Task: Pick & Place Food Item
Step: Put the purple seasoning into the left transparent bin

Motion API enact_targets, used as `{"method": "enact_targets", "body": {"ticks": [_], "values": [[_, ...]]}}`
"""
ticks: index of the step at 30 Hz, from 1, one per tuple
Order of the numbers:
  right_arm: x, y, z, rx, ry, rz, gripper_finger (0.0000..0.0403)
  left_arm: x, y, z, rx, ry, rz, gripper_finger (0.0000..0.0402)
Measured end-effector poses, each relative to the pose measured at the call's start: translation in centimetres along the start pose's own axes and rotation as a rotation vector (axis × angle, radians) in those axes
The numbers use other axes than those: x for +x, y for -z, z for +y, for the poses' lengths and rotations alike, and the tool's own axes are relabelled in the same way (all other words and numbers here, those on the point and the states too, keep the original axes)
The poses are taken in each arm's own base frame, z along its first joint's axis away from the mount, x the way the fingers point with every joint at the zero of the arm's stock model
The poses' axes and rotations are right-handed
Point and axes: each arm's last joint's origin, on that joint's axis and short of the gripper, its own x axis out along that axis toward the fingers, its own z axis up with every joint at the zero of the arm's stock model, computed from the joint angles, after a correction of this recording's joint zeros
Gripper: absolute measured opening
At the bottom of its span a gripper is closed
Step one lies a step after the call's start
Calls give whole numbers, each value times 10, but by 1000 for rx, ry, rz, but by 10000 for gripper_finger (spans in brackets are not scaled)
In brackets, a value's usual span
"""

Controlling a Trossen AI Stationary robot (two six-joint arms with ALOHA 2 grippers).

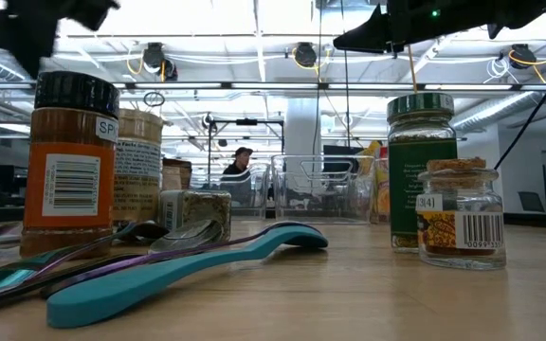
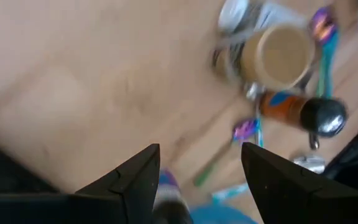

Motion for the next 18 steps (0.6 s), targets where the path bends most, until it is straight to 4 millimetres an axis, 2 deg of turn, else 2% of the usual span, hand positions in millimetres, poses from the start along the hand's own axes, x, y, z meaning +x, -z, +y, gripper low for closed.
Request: {"method": "enact_targets", "body": {"ticks": [8,14,18], "values": [[0,0,0,18,-2,2,183,19,25,-16,-88,-61,126,235],[0,1,1,44,-5,8,183,31,42,-20,-169,-211,224,234],[0,2,1,45,-9,21,183,37,51,-19,-236,-331,230,234]]}}
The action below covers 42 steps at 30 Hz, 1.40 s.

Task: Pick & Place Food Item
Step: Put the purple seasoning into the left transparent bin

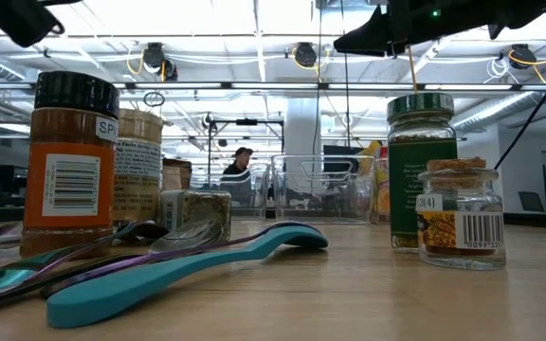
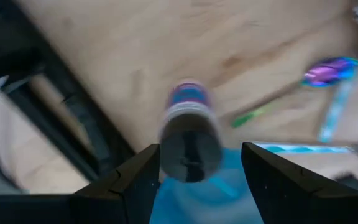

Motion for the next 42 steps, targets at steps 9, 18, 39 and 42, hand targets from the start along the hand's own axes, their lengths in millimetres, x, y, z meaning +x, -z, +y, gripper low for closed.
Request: {"method": "enact_targets", "body": {"ticks": [9,18,39,42], "values": [[0,1,3,20,-19,19,183,9,11,-3,-76,-83,7,235],[-3,-2,15,12,-74,0,183,11,20,-2,-84,-80,-62,235],[-4,-3,17,18,-82,-1,183,34,22,-2,-45,-48,-86,234],[-4,-3,18,17,-83,3,183,41,21,1,-48,-92,-80,234]]}}
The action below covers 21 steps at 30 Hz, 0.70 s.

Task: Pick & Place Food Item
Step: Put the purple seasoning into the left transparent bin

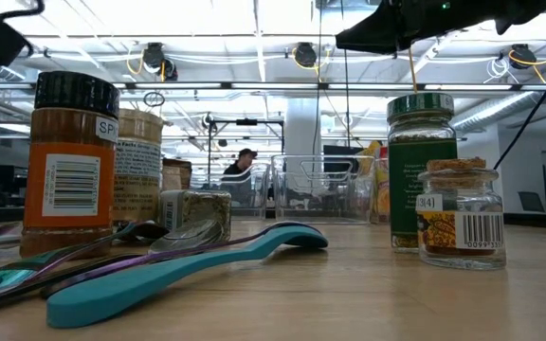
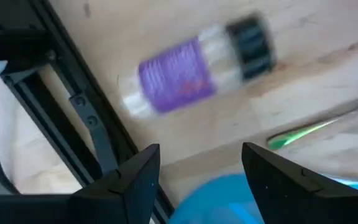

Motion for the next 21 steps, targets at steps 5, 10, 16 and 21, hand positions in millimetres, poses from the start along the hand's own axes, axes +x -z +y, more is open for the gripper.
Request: {"method": "enact_targets", "body": {"ticks": [5,10,16,21], "values": [[0,0,0,0,0,0,183,6,-1,1,117,-4,-16,234],[0,0,0,0,0,-1,183,15,-8,2,361,1,-230,234],[0,0,0,0,0,0,183,26,-14,4,592,-60,-359,234],[0,0,0,0,0,0,183,39,-13,5,669,-52,-259,234]]}}
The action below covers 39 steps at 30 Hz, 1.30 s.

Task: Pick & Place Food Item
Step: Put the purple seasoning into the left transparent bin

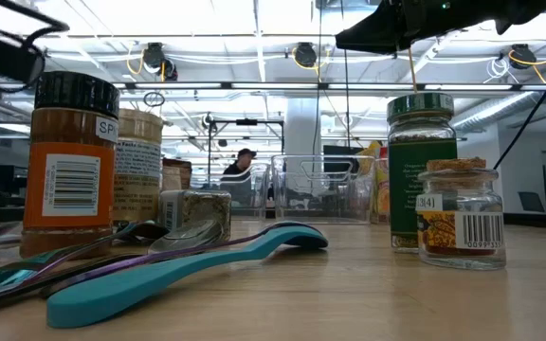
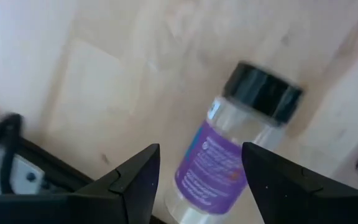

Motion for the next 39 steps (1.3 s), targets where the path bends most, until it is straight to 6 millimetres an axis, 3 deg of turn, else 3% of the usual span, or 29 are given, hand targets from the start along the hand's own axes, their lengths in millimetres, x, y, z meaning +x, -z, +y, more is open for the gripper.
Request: {"method": "enact_targets", "body": {"ticks": [12,24,27,34,39], "values": [[0,0,0,0,0,0,183,3,3,-9,75,97,22,234],[0,0,0,0,-1,1,183,40,11,-3,-31,112,27,233],[0,0,0,0,0,0,183,40,10,-4,-42,114,-8,215],[0,0,0,0,-1,0,183,40,1,-5,-85,129,-81,129],[0,0,0,11,-1,0,183,19,-11,2,-104,71,-133,126]]}}
